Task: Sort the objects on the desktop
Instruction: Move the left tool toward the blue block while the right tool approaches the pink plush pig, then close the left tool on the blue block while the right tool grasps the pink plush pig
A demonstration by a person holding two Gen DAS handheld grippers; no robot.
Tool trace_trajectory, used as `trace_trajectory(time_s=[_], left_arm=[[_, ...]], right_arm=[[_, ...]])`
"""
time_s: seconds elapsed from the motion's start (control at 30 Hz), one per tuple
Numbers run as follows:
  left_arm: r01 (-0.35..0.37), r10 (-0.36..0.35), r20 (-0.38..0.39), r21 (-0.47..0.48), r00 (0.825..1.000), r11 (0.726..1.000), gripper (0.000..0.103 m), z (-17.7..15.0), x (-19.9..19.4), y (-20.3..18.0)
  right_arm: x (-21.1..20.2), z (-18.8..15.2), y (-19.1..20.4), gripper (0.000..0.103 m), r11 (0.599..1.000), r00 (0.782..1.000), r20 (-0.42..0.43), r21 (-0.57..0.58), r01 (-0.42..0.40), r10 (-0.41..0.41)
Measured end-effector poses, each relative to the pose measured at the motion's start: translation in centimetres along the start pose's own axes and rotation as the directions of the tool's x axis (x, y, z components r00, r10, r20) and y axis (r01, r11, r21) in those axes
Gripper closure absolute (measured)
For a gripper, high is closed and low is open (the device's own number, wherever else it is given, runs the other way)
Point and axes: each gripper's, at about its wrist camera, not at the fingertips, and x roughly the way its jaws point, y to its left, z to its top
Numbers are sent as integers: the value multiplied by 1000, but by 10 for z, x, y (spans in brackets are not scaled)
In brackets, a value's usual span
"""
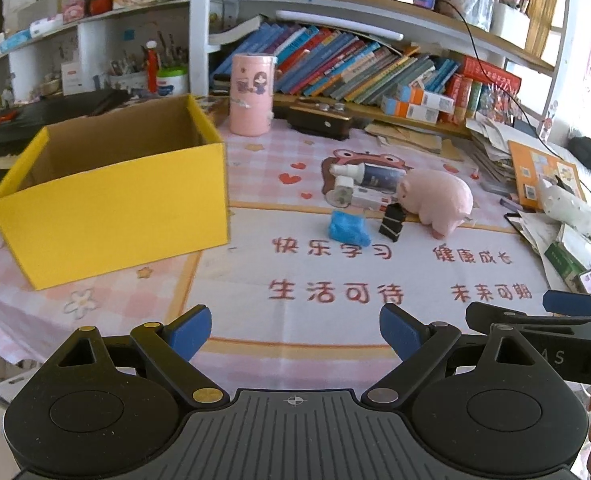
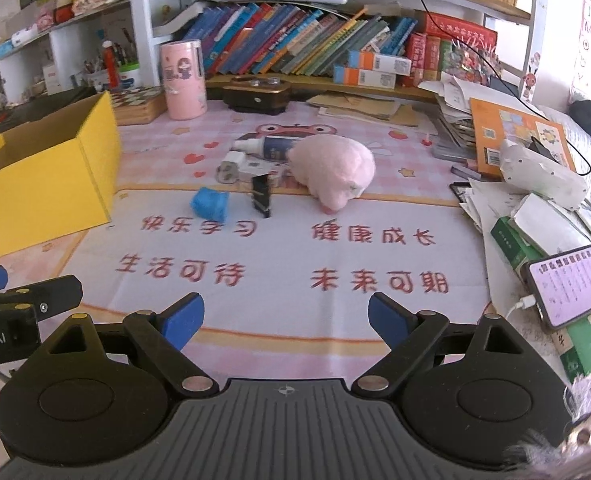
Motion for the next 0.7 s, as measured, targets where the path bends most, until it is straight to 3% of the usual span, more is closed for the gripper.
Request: trace_trajectory(time_s=[0.3,0.7], left_arm=[[9,-9,-38,7,999,1000,10,16,39,-30],[-67,66,-43,-14,997,998,11,36,81,-51]], right_arm=[[32,20,-38,14,1000,999,-36,14,-5,6],[76,54,-68,13,998,997,-41,-28,-63,61]])
